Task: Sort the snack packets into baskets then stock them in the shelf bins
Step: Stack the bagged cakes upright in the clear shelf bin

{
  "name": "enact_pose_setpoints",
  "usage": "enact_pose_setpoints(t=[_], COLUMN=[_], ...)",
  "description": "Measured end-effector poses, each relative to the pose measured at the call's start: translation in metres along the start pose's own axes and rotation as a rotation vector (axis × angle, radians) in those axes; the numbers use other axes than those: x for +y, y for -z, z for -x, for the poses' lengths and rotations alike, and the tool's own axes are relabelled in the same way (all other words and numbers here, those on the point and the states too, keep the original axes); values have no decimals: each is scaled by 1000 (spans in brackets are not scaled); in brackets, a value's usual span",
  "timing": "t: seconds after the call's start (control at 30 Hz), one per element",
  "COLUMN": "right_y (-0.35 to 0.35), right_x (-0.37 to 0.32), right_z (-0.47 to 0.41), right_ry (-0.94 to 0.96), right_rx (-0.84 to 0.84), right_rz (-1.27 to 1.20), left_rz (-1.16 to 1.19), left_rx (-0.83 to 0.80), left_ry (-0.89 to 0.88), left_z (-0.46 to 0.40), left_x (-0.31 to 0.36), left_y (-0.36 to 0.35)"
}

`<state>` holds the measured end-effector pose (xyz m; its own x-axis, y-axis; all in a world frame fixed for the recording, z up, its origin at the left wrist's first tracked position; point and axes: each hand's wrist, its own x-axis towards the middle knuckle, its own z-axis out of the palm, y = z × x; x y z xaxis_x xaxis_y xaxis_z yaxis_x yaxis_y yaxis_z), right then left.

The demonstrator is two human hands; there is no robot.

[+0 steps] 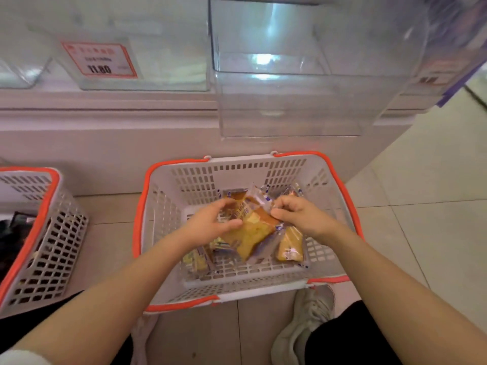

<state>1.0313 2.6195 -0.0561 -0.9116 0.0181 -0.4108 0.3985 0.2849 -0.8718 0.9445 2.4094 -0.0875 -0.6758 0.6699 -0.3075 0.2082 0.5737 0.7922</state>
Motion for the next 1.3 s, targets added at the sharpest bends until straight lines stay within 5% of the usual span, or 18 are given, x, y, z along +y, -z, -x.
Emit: enact_pose_setpoints(t=[0.17, 0.53, 0.63, 0.73, 0.83, 0.93, 1.03, 1.17, 1.3], right_y=[-4, -1, -2, -11, -22, -40, -46, -28, -10], right_x=[-26, -100, -120, -137, -145, -141, -142, -148, -154], right_z=[21, 64, 76, 82, 89, 100, 104, 111, 114], right_ry=[6, 448, 496, 482, 337, 313, 378, 389, 402], right_rx=[73, 606, 768, 891, 760, 403, 307, 362, 342], right_rz=[-239, 243, 212, -74, -373, -316, -270, 77, 565], left_rz=[324, -306, -288, -80, 362, 590, 676, 288, -70], left_rx=[-101, 227, 311, 386, 402, 370, 332, 687, 631], left_ry=[-73, -310, -343, -338, -271, -232, -248, -334, -472], left_z=[26, 80, 91, 96, 101, 105, 107, 111, 112], left_x=[29, 103, 118, 132, 138, 143, 149, 158, 179], left_y=[32, 82, 85, 85, 83, 80, 78, 97, 121])
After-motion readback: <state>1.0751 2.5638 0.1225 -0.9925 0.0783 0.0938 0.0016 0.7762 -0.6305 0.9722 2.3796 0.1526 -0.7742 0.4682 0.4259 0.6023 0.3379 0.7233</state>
